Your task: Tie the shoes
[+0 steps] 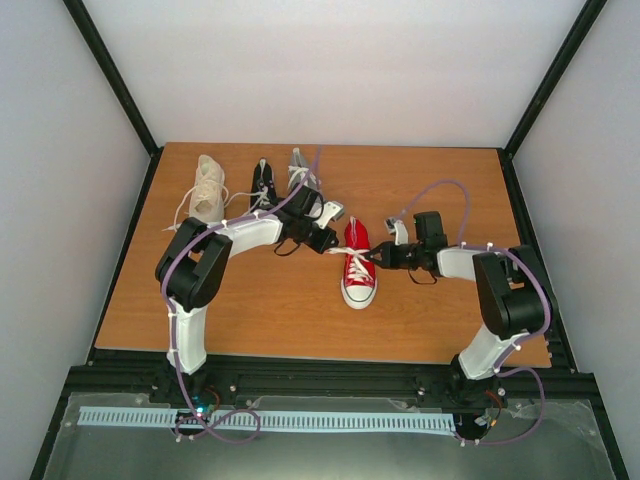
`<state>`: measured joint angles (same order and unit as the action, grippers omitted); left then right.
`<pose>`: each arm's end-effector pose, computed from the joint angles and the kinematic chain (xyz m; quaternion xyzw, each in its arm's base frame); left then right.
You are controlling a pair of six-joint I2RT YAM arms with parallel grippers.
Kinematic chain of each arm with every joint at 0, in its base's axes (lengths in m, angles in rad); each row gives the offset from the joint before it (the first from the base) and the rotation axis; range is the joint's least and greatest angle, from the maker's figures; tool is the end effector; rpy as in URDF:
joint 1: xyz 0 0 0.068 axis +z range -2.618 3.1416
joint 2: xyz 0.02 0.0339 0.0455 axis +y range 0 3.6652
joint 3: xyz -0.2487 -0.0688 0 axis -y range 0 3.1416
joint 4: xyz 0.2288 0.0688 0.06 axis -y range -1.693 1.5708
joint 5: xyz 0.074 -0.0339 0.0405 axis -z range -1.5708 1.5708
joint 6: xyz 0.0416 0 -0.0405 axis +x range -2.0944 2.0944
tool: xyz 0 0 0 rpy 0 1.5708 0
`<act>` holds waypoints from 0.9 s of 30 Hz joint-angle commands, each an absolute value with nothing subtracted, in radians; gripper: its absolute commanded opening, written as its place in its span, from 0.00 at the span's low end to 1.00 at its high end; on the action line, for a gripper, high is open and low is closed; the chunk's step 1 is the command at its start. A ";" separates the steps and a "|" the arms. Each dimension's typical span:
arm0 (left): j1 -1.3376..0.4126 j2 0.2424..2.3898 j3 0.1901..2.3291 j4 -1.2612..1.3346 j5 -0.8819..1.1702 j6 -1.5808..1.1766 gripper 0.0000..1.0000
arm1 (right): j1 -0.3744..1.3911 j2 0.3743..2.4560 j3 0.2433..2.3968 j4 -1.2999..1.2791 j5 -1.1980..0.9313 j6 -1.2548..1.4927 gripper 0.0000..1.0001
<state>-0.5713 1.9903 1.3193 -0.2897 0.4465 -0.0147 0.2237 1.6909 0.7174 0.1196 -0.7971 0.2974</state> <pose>0.3282 -0.2323 0.1540 0.3195 0.8761 -0.2868 0.2194 0.2818 0.0946 0.1273 -0.1043 0.8675 0.4344 0.2188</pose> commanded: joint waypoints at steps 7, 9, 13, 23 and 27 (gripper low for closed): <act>-0.561 1.965 1.296 -0.261 0.340 0.029 0.01 | 0.193 1.606 0.657 -0.002 -0.725 0.259 0.03; -0.561 1.964 1.298 -0.259 0.329 0.038 0.01 | 0.191 1.596 0.654 -0.023 -0.713 0.255 0.03; -0.561 1.962 1.323 -0.220 0.292 0.075 0.01 | 0.189 1.570 0.648 -0.063 -0.724 0.242 0.03; -0.569 2.033 1.423 -0.121 0.302 0.109 0.01 | 0.221 1.543 0.636 -0.110 -0.722 0.236 0.03; -0.569 2.045 1.404 -0.106 0.282 0.118 0.01 | 0.221 1.529 0.636 -0.129 -0.702 0.232 0.03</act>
<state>-0.5774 2.0121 1.3964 -0.1623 0.3370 0.0826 0.2176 1.5581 0.6460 -0.0895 -0.7349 0.2329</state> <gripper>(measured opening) 0.024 0.031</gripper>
